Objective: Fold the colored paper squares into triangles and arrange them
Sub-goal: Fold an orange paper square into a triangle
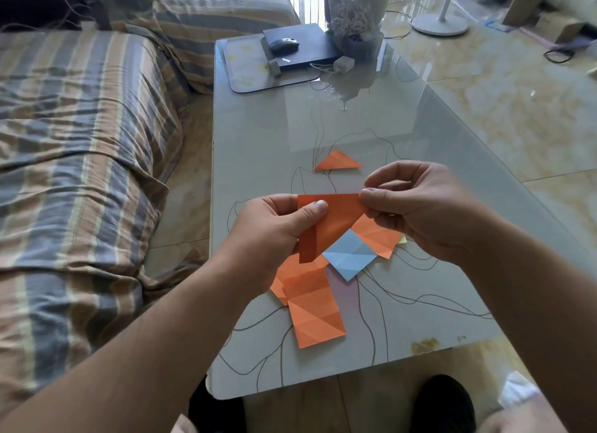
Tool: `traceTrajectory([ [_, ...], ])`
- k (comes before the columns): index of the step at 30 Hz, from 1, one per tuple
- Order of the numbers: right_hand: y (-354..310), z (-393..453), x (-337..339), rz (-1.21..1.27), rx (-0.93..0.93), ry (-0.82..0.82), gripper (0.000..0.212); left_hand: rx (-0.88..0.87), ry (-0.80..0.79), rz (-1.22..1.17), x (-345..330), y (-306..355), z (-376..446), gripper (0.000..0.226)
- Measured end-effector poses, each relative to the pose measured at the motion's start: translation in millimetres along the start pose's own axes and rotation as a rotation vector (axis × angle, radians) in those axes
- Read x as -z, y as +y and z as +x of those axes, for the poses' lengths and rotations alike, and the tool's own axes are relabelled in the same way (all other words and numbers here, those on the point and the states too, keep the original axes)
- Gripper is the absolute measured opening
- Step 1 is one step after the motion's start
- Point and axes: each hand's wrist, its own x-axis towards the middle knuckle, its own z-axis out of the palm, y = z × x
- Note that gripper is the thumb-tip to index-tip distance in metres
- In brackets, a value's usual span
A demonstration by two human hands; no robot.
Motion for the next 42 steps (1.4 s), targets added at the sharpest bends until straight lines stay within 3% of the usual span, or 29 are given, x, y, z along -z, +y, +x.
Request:
traceTrajectory([
  [5,-2.3,0.6,1.9,-0.015,-0.025,0.031,0.041,0.025,-0.006,-0.028,-2.4,2.4,-1.2,0.025],
  [17,-1.4,1.3,-2.5,0.096,-0.087,0.039,0.042,0.086,-0.007,-0.100,-4.6,4.2,-0.6,0.024],
  [22,-1.4,2.1,-1.7,0.079,-0.075,0.054,0.055,0.076,-0.015,-0.090,-4.1,4.6,-0.5,0.017],
  [29,0.6,3.9,-1.5,0.050,-0.058,0.079,0.044,0.036,0.001,-0.044,-2.9,2.7,0.9,0.029],
  [35,1.4,5.4,-0.3,0.019,-0.031,0.085,0.060,-0.004,-0.011,-0.007,-0.9,1.5,2.3,0.023],
  [38,2.8,4.7,0.2,0.057,-0.029,0.072,0.049,-0.024,0.006,0.008,-0.6,1.4,2.3,0.021],
  [42,1.1,6.9,4.2,0.203,-0.088,0.098,0.017,-0.050,0.050,-0.003,2.7,1.9,3.2,0.016],
])
